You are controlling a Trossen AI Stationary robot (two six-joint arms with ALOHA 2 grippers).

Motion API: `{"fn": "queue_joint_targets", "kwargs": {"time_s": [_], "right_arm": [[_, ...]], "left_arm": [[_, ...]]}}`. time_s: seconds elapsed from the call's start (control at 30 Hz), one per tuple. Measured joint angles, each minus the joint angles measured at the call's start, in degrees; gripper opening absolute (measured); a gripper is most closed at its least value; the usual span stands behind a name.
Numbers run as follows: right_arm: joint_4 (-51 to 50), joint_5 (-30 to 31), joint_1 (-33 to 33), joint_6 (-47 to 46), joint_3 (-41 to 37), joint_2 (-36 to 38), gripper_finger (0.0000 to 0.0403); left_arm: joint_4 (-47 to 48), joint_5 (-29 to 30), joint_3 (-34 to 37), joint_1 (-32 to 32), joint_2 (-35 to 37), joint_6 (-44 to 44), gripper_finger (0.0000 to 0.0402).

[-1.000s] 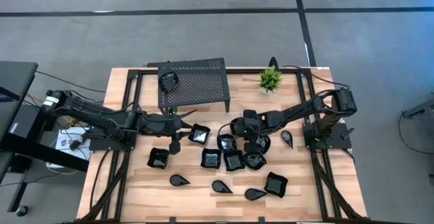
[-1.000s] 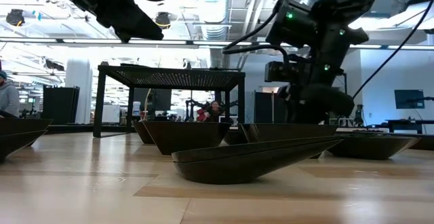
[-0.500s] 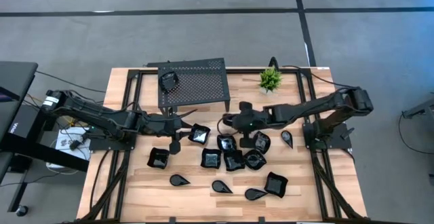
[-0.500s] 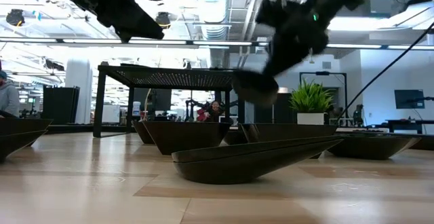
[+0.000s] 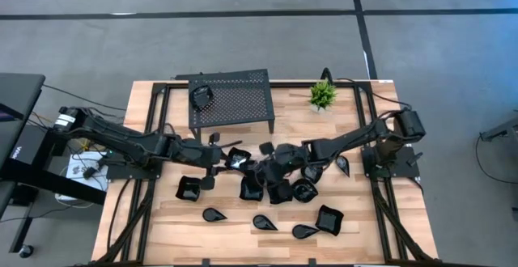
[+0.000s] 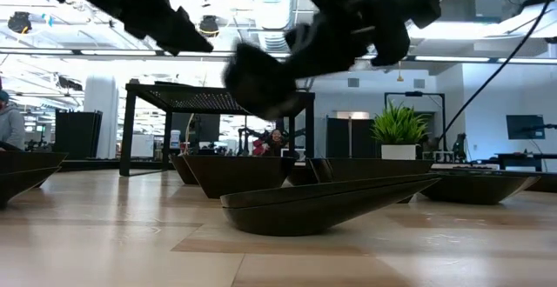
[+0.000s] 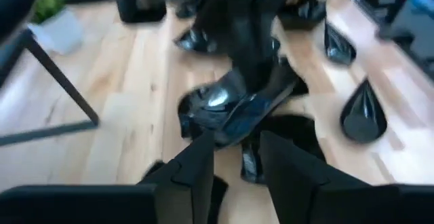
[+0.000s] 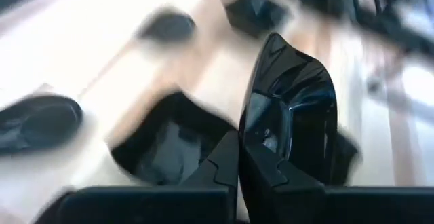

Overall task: Pick & Place Mini shaped plates
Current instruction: Stack the black leaf shaped plate on top of the black leaf shaped plate on the shelf

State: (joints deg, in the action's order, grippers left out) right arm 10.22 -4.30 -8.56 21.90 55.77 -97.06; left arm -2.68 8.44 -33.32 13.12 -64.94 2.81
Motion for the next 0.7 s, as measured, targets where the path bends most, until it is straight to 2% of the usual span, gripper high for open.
{"fn": "queue_joint_targets", "kwargs": {"time_s": [0.2, 0.33, 0.53, 0.7], "right_arm": [[2.5, -10.3, 0.5, 0.8, 2.4, -0.9, 0.0004], [2.2, -11.1, 1.0, -0.8, 3.1, -0.9, 0.0002], [2.5, -14.0, 1.6, -0.6, 3.1, -0.9, 0.0005], [2.6, -14.1, 1.7, -2.5, 3.1, -0.9, 0.0005]], "left_arm": [[-3.0, -0.4, 0.0, 1.7, -4.3, 9.3, 0.0137], [-5.0, -1.5, 0.0, 3.2, -5.4, 13.6, 0.013], [-5.7, -1.5, 0.0, 4.2, -5.4, 15.0, 0.0116], [-5.7, -1.6, 0.0, 4.2, -5.3, 15.5, 0.0096]]}}
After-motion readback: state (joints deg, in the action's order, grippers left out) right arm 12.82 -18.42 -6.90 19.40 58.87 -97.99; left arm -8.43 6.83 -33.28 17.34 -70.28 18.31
